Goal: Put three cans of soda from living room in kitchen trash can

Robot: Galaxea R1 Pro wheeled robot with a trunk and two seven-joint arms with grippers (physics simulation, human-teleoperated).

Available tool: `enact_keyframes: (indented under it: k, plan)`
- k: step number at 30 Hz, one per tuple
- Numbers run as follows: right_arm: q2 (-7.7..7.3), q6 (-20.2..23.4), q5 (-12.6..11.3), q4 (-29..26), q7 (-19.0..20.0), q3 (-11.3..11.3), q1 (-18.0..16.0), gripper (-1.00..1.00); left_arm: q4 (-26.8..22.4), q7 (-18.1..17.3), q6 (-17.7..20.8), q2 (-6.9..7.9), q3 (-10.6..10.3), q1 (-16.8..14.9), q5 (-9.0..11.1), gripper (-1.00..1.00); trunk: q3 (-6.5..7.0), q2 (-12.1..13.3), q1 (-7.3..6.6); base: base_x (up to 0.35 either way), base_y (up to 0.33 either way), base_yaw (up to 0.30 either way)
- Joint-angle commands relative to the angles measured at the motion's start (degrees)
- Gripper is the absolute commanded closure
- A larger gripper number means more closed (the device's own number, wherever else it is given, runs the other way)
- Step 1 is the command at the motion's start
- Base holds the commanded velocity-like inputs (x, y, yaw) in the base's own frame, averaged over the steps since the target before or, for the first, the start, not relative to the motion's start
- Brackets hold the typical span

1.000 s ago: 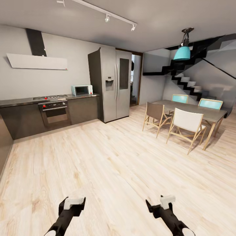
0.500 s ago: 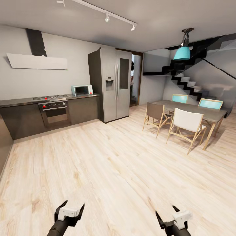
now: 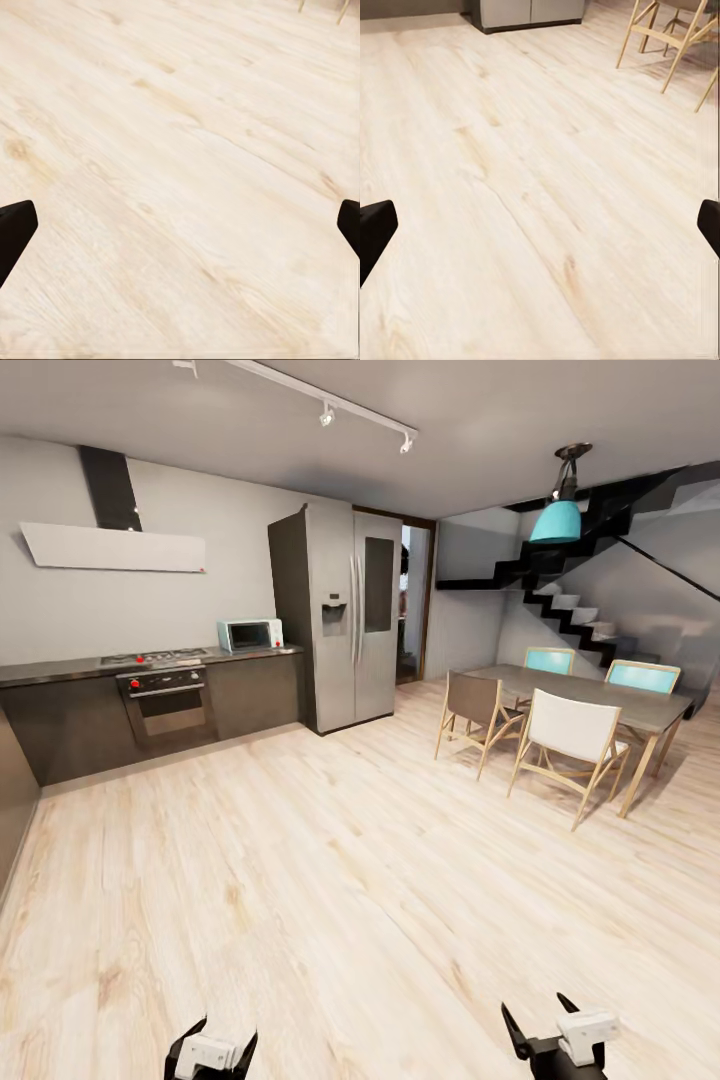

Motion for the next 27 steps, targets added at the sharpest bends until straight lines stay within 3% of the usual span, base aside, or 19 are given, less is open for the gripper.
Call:
enact_keyframes:
  k: [1, 9, 23, 27]
  plan:
    - [0.03, 0.10, 0.00, 0.12, -0.10, -0.03, -0.06, -1.00, 0.23, 0.00, 0.00, 0.00, 0.00, 0.01, 0.05, -1.00, -0.06, 0.00, 0.00, 0.000, 0.000, 0.000]
    - [0.15, 4.61, -0.05, 0.70, -1.93, -0.07, -0.42, -1.00, 1.10, 0.01, -0.08, -0.01, -0.03, 0.03, 0.16, -1.00, -0.66, 0.00, 0.00, 0.000, 0.000, 0.000]
    - [0.14, 5.64, -0.02, 2.19, -2.51, -0.06, -0.54, -1.00, 1.38, 0.05, -0.10, -0.08, -0.04, -0.01, -0.15, -1.00, -1.88, 0.00, 0.00, 0.000, 0.000, 0.000]
    - [0.08, 5.59, -0.01, 2.32, -2.45, -0.18, -0.54, -1.00, 5.56, 0.07, -1.35, 0.09, 0.00, -0.20, 0.19, -1.00, -2.24, 0.00, 0.00, 0.000, 0.000, 0.000]
